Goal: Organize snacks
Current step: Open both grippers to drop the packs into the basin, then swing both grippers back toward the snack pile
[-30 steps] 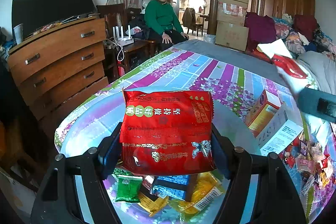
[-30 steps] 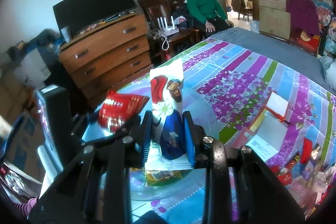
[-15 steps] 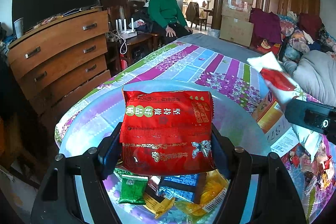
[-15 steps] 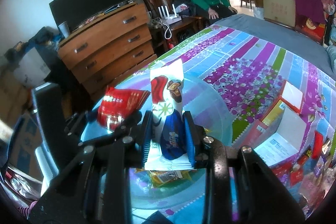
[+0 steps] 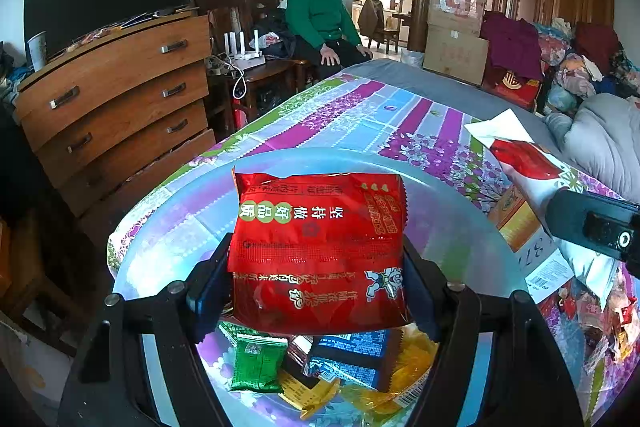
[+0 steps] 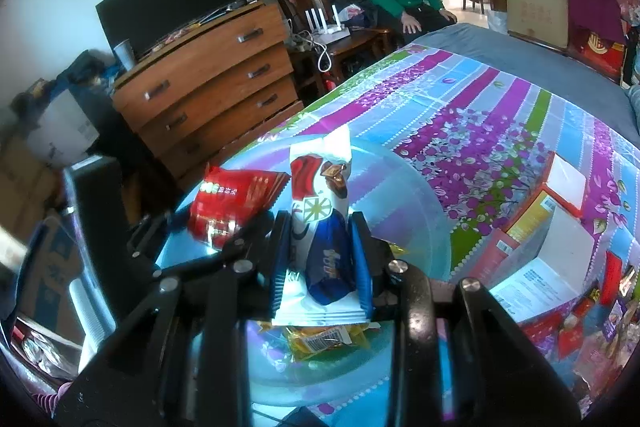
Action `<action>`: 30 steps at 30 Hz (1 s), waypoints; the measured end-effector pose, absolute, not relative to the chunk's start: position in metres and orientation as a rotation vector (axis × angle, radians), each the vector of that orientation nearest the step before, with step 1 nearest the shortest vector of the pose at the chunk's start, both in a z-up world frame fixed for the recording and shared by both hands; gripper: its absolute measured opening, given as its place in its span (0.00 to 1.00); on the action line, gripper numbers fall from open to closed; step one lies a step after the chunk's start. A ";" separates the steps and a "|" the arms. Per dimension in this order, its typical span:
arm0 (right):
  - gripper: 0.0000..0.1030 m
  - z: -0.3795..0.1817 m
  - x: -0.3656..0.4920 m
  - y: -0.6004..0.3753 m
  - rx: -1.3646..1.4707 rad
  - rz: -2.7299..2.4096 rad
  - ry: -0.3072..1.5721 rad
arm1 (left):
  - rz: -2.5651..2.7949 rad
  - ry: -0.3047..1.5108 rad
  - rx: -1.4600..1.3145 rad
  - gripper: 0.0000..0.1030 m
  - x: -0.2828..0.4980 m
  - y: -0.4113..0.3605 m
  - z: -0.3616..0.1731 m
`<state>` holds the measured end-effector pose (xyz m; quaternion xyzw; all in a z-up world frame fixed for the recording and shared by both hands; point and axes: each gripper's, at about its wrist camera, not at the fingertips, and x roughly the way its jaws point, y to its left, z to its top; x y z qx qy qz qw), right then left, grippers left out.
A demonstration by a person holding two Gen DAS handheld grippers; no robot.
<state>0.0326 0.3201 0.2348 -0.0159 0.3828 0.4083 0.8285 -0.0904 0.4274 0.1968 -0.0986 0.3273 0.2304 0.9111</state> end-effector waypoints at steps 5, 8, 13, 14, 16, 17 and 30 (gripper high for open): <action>0.30 0.234 0.034 0.319 -0.030 0.869 0.813 | 0.478 0.678 -0.201 0.74 -0.089 0.427 0.196; 0.31 0.233 0.034 0.321 -0.030 0.879 0.821 | 0.482 0.685 -0.199 0.76 -0.088 0.428 0.195; 0.77 0.233 0.030 0.319 -0.011 0.892 0.805 | 0.485 0.721 -0.196 0.83 -0.084 0.426 0.189; 0.77 0.234 0.030 0.318 -0.007 0.892 0.805 | 0.483 0.725 -0.199 0.83 -0.084 0.426 0.188; 0.77 0.237 0.027 0.312 -0.001 0.888 0.790 | 0.483 0.731 -0.211 0.86 -0.084 0.427 0.187; 0.77 0.241 0.023 0.307 -0.001 0.886 0.770 | 0.485 0.731 -0.213 0.89 -0.084 0.426 0.188; 0.88 0.225 -0.050 0.100 0.102 0.542 0.605 | 0.361 0.595 0.016 1.00 -0.089 0.261 0.227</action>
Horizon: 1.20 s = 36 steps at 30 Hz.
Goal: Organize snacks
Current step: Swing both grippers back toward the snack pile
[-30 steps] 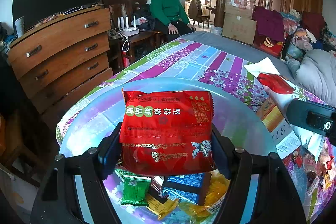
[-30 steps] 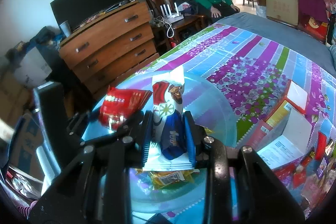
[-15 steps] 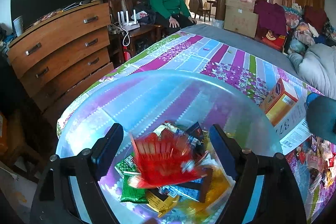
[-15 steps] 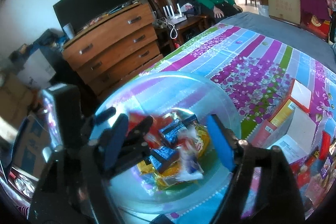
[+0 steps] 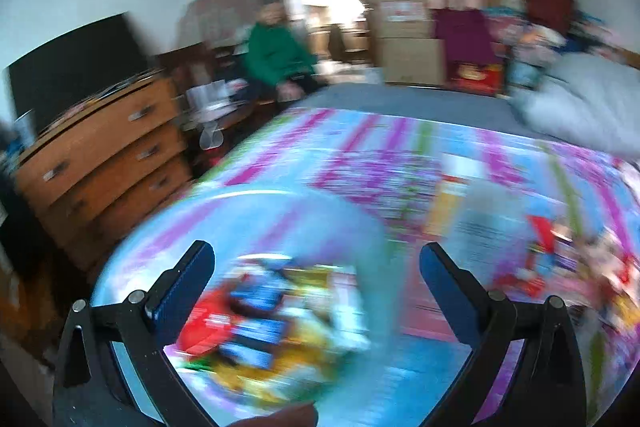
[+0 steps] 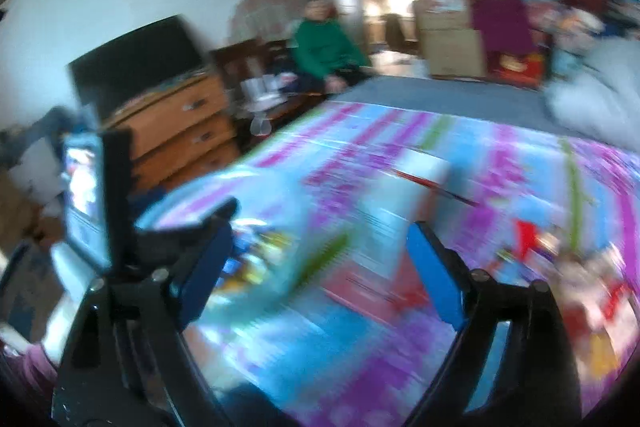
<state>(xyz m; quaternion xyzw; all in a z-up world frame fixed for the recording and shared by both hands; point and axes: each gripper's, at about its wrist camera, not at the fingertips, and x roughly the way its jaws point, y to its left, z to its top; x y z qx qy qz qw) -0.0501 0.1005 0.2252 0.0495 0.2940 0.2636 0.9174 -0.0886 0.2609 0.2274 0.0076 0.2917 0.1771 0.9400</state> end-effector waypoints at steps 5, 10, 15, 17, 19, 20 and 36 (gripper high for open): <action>0.90 0.161 -0.067 -0.004 0.133 0.297 0.757 | 0.062 0.682 0.021 1.00 -0.084 0.152 0.197; 0.90 0.089 -0.080 -0.072 0.140 0.150 0.921 | -0.079 0.817 0.058 1.00 -0.081 0.084 0.131; 0.90 0.039 -0.073 -0.101 0.181 0.126 1.041 | -0.094 0.954 0.067 1.00 -0.058 0.069 0.062; 0.90 0.029 -0.061 -0.110 0.210 0.118 1.045 | -0.082 0.970 0.058 1.00 -0.044 0.069 0.047; 0.90 0.026 -0.051 -0.117 0.231 0.106 1.022 | -0.065 0.964 0.060 1.00 -0.030 0.065 0.037; 0.90 0.025 -0.045 -0.118 0.241 0.107 1.010 | -0.053 0.961 0.065 1.00 -0.024 0.063 0.031; 1.00 -0.014 -0.012 -0.100 0.116 0.082 0.912 | -0.019 0.933 0.041 1.00 0.008 0.070 -0.004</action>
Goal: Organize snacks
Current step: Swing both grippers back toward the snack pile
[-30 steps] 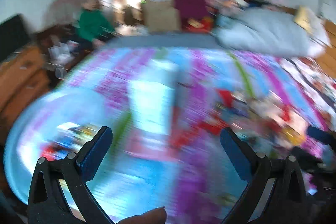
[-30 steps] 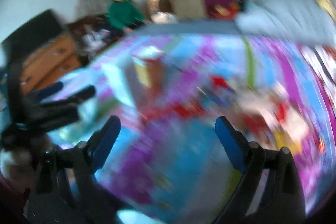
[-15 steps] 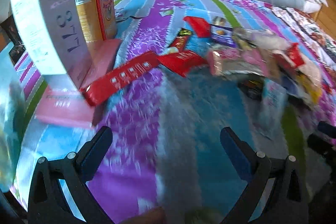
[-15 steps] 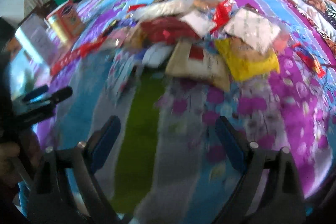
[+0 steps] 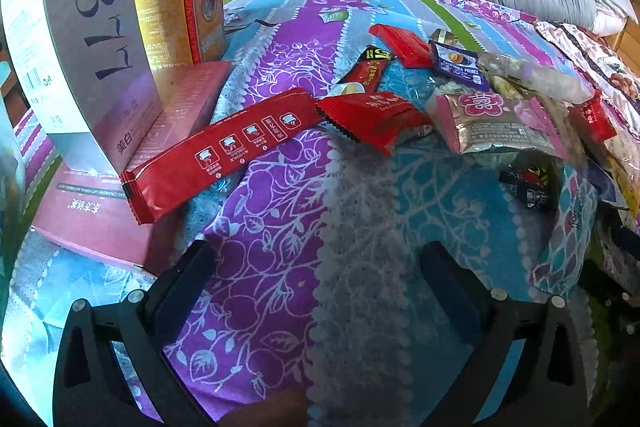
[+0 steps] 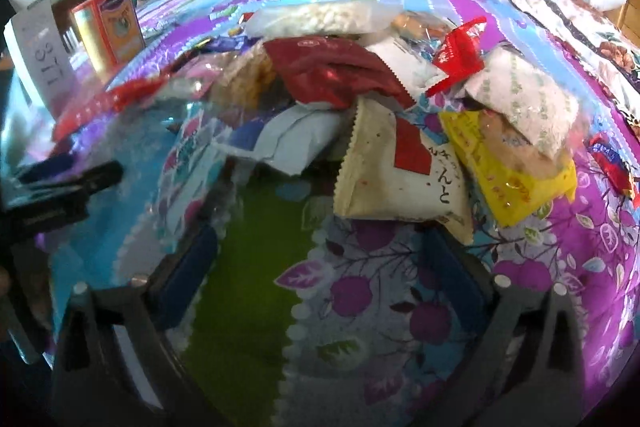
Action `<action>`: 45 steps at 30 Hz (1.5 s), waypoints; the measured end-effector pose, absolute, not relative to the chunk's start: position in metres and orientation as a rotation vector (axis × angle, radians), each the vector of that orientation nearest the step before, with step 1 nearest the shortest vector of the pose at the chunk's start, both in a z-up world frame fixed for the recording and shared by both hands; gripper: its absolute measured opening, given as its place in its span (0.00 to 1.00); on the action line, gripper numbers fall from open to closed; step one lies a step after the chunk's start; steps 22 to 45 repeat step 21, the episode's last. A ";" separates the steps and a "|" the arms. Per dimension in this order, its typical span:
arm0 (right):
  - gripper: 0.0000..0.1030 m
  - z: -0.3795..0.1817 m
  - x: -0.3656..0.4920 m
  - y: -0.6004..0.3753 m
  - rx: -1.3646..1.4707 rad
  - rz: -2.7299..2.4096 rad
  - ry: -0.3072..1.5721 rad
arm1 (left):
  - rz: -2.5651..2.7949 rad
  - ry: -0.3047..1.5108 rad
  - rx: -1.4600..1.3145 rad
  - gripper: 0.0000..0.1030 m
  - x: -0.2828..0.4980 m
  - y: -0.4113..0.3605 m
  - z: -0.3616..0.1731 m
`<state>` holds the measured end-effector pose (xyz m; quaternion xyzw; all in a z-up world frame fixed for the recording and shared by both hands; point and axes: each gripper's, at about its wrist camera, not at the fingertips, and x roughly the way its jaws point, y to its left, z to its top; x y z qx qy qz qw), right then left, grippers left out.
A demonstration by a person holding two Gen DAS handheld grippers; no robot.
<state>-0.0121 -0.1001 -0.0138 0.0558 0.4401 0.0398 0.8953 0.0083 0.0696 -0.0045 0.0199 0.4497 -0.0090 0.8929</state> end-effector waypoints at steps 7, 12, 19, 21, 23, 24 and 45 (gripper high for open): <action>1.00 -0.014 -0.013 -0.102 0.126 0.084 0.901 | -0.019 0.930 0.040 1.00 0.008 0.070 -0.004; 1.00 -0.014 -0.013 -0.102 0.128 0.085 0.901 | -0.017 0.930 0.043 1.00 0.009 0.069 -0.005; 1.00 -0.015 -0.013 -0.101 0.127 0.084 0.901 | -0.018 0.929 0.043 1.00 0.010 0.070 -0.005; 1.00 -0.015 -0.012 -0.102 0.126 0.084 0.901 | -0.018 0.928 0.042 1.00 0.011 0.070 -0.006; 1.00 -0.015 -0.012 -0.102 0.126 0.084 0.901 | -0.018 0.928 0.042 1.00 0.011 0.070 -0.006; 1.00 -0.015 -0.012 -0.102 0.126 0.084 0.901 | -0.018 0.928 0.042 1.00 0.011 0.070 -0.006; 1.00 -0.015 -0.012 -0.102 0.126 0.084 0.901 | -0.018 0.928 0.042 1.00 0.011 0.070 -0.006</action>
